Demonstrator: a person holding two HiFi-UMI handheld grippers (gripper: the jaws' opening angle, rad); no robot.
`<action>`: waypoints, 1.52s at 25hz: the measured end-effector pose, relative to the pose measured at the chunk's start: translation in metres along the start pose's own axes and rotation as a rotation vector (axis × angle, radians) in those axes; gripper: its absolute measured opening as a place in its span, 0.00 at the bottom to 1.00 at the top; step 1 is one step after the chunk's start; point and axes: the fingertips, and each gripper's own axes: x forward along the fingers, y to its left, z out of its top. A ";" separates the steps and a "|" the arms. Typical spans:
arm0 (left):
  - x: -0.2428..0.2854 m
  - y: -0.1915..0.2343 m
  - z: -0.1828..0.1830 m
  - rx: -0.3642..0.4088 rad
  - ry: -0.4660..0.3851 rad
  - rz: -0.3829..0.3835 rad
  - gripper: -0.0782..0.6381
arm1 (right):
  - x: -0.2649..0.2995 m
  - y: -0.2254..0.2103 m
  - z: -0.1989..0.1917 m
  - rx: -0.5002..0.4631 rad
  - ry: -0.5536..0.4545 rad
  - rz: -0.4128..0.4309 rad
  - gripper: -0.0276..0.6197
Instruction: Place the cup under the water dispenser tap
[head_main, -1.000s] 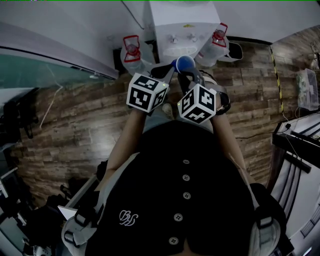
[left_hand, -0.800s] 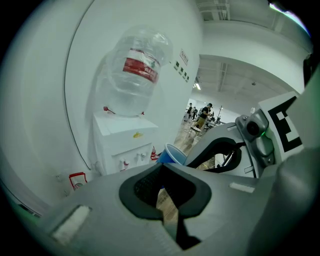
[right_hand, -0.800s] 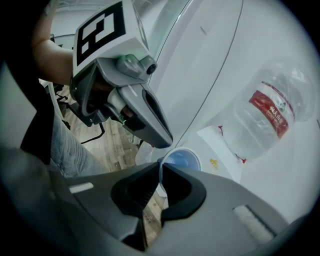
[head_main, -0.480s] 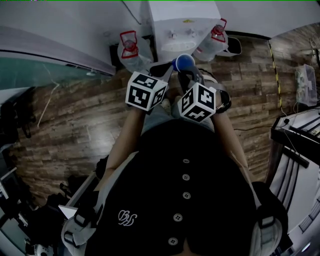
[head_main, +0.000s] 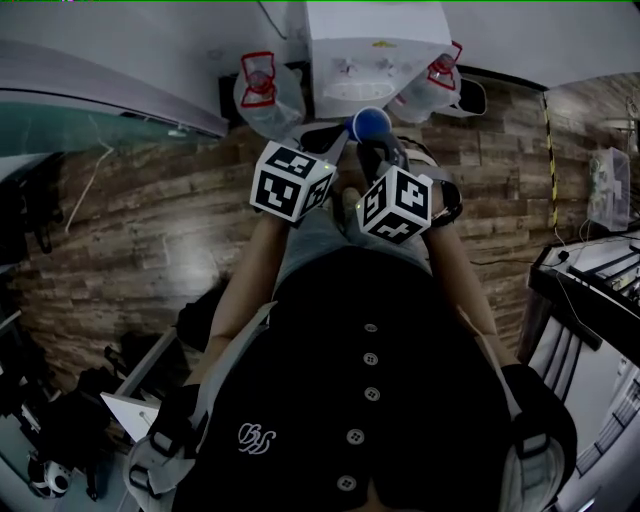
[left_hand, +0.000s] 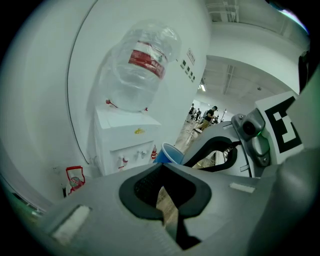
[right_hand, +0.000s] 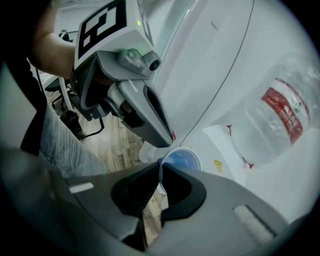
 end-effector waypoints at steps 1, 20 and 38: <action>0.001 0.001 0.000 -0.005 -0.001 0.002 0.10 | 0.001 -0.001 -0.002 -0.006 0.002 0.002 0.08; 0.040 0.039 -0.017 -0.133 -0.044 0.104 0.10 | 0.060 -0.016 -0.034 -0.059 0.021 0.078 0.08; 0.086 0.087 -0.083 -0.234 -0.032 0.164 0.10 | 0.140 -0.006 -0.072 -0.135 0.043 0.069 0.08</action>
